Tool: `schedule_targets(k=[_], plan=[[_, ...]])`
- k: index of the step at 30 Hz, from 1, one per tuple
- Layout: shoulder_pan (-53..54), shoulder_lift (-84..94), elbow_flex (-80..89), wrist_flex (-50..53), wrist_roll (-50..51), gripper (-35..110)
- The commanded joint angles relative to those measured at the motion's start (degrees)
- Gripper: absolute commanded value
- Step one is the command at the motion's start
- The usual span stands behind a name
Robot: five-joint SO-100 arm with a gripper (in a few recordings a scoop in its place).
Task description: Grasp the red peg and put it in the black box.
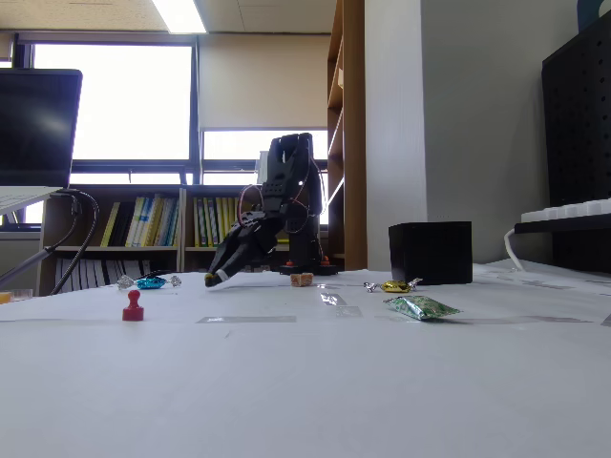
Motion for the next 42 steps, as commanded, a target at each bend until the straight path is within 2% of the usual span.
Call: schedule_targets(k=[1, 12, 26, 34, 37, 42], plan=[[0.09, 6.50, 13.89, -2.29, -1.58, 1], [-1.41, 24.61, 36.47, -4.57, -2.11, 3], [-6.50, 35.86, 50.98, -6.06, -6.59, 21], [-9.67, 37.18, 54.76, -2.11, -9.32, 31], [-10.55, 37.27, 57.04, 2.37, -11.69, 37], [-10.90, 38.23, 60.91, 6.50, -13.97, 38]])
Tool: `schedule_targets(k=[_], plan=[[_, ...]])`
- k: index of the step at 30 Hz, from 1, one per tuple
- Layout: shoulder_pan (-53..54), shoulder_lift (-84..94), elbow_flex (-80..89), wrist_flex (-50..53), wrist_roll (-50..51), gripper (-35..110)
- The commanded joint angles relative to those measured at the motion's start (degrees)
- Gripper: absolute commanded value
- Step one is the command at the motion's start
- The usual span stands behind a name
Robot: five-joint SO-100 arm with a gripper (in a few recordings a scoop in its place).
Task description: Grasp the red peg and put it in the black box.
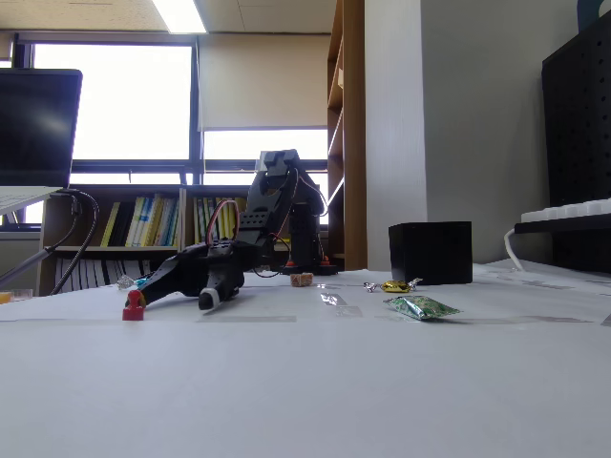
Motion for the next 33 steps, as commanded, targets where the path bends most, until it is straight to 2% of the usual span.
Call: schedule_targets(k=[1, 10, 33], plan=[[-3.52, 0.70, 6.15, 3.08, -2.02, 39], [-2.99, 5.71, 15.03, 5.98, -2.64, 41], [-1.32, 7.73, 18.46, 7.12, -2.64, 40]])
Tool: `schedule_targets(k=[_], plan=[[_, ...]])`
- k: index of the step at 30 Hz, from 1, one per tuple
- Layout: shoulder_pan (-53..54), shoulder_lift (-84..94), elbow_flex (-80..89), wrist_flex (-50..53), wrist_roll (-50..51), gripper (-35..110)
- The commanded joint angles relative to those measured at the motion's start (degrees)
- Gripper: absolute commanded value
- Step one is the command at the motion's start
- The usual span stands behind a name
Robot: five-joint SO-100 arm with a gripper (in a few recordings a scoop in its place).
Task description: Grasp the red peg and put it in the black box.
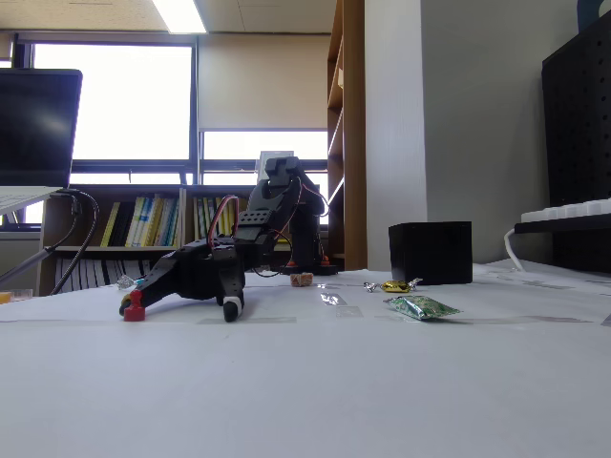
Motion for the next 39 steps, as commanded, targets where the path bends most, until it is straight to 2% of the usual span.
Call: schedule_targets(k=[1, 17, 39], plan=[[-0.62, 0.00, 3.25, 0.09, -0.79, 40], [-0.53, 0.00, 2.72, 0.18, -1.58, 31], [0.62, -0.44, -2.99, -4.66, 1.14, 30]])
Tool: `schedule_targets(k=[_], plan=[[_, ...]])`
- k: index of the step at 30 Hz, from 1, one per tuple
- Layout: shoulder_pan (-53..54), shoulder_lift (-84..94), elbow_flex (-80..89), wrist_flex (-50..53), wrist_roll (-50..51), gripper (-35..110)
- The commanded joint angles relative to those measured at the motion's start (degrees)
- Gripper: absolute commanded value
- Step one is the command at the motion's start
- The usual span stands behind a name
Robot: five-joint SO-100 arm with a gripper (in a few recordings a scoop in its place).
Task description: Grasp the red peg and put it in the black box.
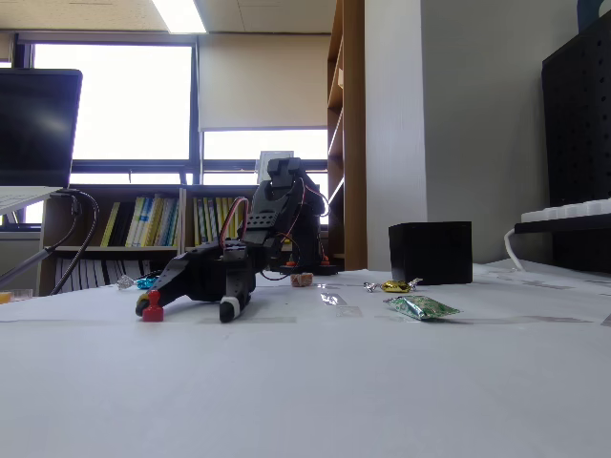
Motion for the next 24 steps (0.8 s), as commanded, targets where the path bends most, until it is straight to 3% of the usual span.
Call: schedule_targets(k=[1, 13, 24], plan=[[0.70, -0.53, -0.53, -0.70, 0.97, 30], [0.79, -0.79, -1.23, -0.44, 1.41, 26], [0.79, -0.88, -1.58, -0.70, 1.58, 3]])
